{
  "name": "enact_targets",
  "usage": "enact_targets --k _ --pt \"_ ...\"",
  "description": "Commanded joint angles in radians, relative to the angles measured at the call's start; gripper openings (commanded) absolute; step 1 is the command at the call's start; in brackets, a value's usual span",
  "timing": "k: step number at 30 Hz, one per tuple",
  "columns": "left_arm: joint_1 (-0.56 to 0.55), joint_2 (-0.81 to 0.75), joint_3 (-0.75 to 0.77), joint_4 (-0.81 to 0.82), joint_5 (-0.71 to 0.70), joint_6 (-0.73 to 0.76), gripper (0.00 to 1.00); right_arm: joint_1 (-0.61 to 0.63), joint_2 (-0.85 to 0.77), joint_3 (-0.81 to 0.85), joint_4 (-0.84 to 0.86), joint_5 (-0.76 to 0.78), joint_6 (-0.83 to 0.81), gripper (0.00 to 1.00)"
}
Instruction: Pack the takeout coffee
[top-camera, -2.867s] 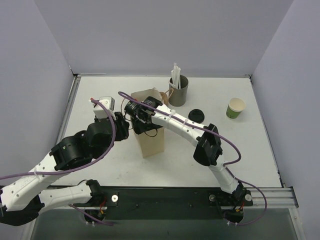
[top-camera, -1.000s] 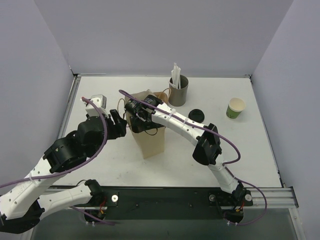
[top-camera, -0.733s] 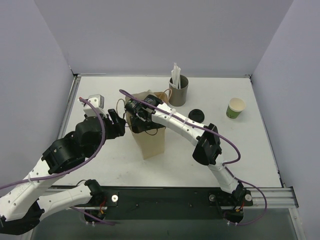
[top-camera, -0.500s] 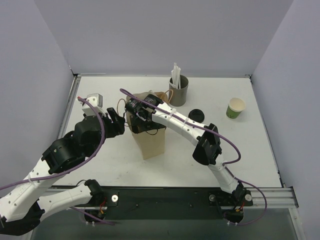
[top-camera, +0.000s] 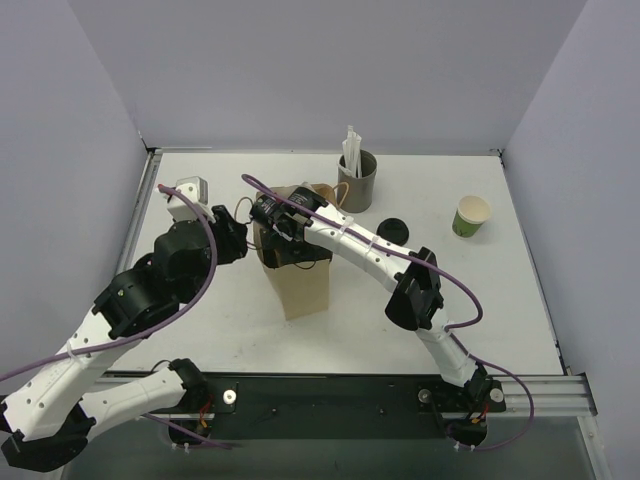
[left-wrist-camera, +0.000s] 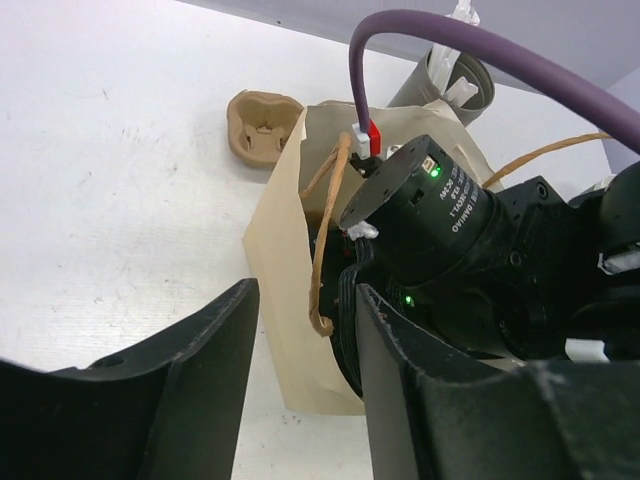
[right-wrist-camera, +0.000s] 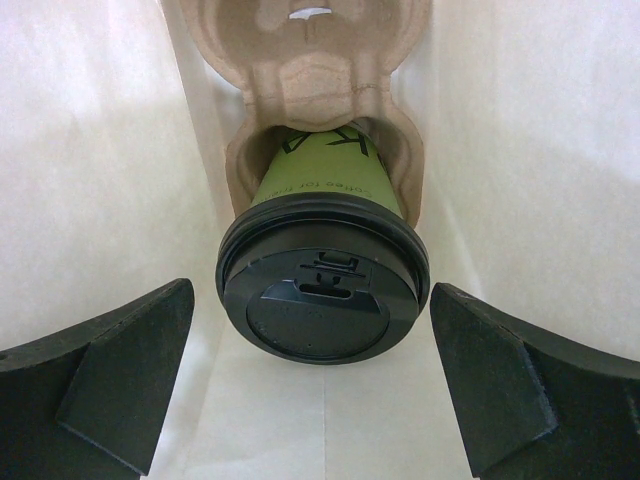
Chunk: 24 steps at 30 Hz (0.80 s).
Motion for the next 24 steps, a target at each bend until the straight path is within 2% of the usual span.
enact_targets --k 1,5,7,10,11,12,14,16,19,24 --pt "0.038 0.023 0.022 0.093 0.025 0.052 0.49 -0.006 -0.053 0.030 -0.070 0.018 0.023 1.00" --pt "0.087 0.039 0.022 0.113 0.064 0.076 0.43 -0.006 -0.051 0.030 -0.070 0.010 0.027 1.00" --pt "0.102 0.040 0.016 0.118 0.078 0.080 0.35 -0.006 -0.057 0.030 -0.070 0.016 0.027 1.00" --pt "0.112 0.032 0.004 0.141 0.091 0.091 0.32 -0.014 -0.067 0.028 -0.067 0.015 0.027 1.00" --pt "0.112 0.029 0.001 0.151 0.107 0.092 0.33 -0.013 -0.070 0.030 -0.065 0.015 0.027 1.00" --pt "0.116 0.028 -0.004 0.162 0.117 0.103 0.42 -0.013 -0.068 0.030 -0.064 0.016 0.027 1.00" --pt "0.119 0.020 -0.004 0.175 0.133 0.103 0.51 -0.014 -0.068 0.028 -0.062 0.015 0.027 1.00" --pt "0.125 0.016 0.002 0.178 0.136 0.099 0.64 -0.013 -0.065 0.025 -0.062 0.013 0.027 1.00" --pt "0.133 0.019 0.028 0.179 0.130 0.092 0.65 -0.013 -0.062 0.018 -0.061 0.011 0.027 1.00" --pt "0.136 0.052 0.059 0.185 0.118 0.094 0.57 -0.014 -0.060 0.013 -0.058 0.011 0.029 1.00"
